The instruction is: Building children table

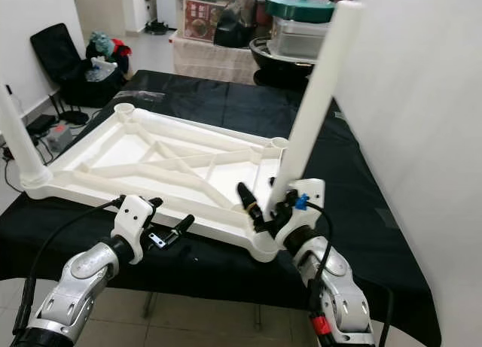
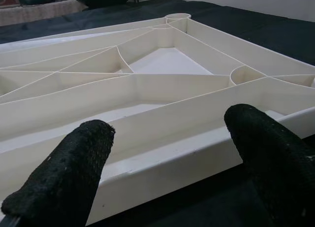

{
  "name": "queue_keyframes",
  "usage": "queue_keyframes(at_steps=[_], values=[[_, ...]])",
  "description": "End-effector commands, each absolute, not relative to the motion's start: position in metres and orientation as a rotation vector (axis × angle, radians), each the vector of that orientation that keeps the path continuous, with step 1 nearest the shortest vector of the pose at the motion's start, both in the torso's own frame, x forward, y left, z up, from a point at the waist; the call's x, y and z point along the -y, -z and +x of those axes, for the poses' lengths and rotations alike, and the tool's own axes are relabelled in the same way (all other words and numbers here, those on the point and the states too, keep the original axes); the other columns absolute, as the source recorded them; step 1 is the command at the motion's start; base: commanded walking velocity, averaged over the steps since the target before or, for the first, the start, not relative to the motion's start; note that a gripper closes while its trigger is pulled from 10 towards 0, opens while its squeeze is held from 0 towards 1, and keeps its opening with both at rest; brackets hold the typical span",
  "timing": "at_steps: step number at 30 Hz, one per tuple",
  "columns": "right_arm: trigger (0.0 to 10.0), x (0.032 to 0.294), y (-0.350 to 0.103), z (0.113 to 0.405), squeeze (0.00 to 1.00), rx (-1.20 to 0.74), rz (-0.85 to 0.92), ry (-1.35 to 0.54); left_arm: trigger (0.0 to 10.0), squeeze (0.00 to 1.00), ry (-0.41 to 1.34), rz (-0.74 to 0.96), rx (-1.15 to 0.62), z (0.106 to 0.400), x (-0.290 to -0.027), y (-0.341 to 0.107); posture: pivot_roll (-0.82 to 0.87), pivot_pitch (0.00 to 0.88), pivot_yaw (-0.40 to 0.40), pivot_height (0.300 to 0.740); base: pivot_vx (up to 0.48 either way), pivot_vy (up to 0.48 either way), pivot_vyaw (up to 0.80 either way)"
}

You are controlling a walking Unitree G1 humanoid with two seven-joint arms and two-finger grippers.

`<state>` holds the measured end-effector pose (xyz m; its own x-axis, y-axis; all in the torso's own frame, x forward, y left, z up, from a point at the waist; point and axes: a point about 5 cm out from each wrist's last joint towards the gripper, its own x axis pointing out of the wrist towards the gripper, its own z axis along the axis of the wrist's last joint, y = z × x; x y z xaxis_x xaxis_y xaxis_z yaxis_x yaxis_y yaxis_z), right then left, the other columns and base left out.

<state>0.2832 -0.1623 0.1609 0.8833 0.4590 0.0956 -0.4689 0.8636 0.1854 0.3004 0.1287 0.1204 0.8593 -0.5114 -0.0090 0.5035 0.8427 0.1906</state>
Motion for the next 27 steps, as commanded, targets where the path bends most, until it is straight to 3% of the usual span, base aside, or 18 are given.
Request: queue_keyframes(at_steps=[1,4,5,18,19,20,21,22,24,27], values=[[10.0,0.156,-0.155,0.283,0.0,0.024,0.202,-0.517,10.0,0.0,0.543,0.197,0.03,0.298,-0.128,-0.116,0.06,0.0,-0.122,0.74,0.0,0.0,0.0],[10.0,0.157,-0.153,0.284,0.0,0.02,0.195,-0.507,10.0,0.0,0.543,0.198,0.029,0.298,-0.128,-0.116,0.05,0.0,-0.121,0.74,0.0,0.0,0.0],[0.0,0.161,-0.152,0.288,0.0,0.021,0.193,-0.454,10.0,0.0,0.543,0.199,0.029,0.298,-0.129,-0.116,0.06,0.0,-0.122,0.74,0.0,0.0,0.0],[0.0,0.216,-0.144,0.299,0.0,0.025,0.215,0.064,10.0,0.0,0.547,0.203,0.033,0.301,-0.129,-0.118,0.05,0.0,-0.11,0.74,0.0,0.0,0.0],[0.0,0.229,-0.138,0.297,0.0,-0.018,0.19,0.222,10.0,0.0,0.548,0.203,0.034,0.301,-0.128,-0.118,0.05,0.0,-0.109,0.74,0.0,0.0,0.0],[0.0,0.229,-0.138,0.297,0.0,-0.018,0.19,0.222,10.0,0.0,0.548,0.203,0.034,0.301,-0.128,-0.118,0.05,0.0,-0.109,0.74,0.0,0.0,0.0],[0.0,0.248,-0.127,0.289,0.0,-0.084,0.171,0.471,10.0,0.0,0.549,0.203,0.034,0.301,-0.128,-0.118,0.05,0.0,-0.111,0.74,0.0,0.0,0.0],[0.0,0.248,-0.127,0.289,0.0,-0.084,0.171,0.471,10.0,0.0,0.549,0.203,0.034,0.301,-0.128,-0.118,0.05,0.0,-0.111,0.74,0.0,0.0,0.0],[0.0,0.262,-0.105,0.27,0.0,-0.2,0.174,0.81,10.0,0.0,0.549,0.203,0.034,0.301,-0.127,-0.118,0.05,0.0,-0.11,0.74,0.0,0.0,0.0],[0.0,0.261,-0.099,0.266,0.0,-0.23,0.183,0.872,10.0,0.0,0.55,0.203,0.034,0.301,-0.126,-0.118,0.05,0.0,-0.11,0.74,0.0,0.0,0.0]])
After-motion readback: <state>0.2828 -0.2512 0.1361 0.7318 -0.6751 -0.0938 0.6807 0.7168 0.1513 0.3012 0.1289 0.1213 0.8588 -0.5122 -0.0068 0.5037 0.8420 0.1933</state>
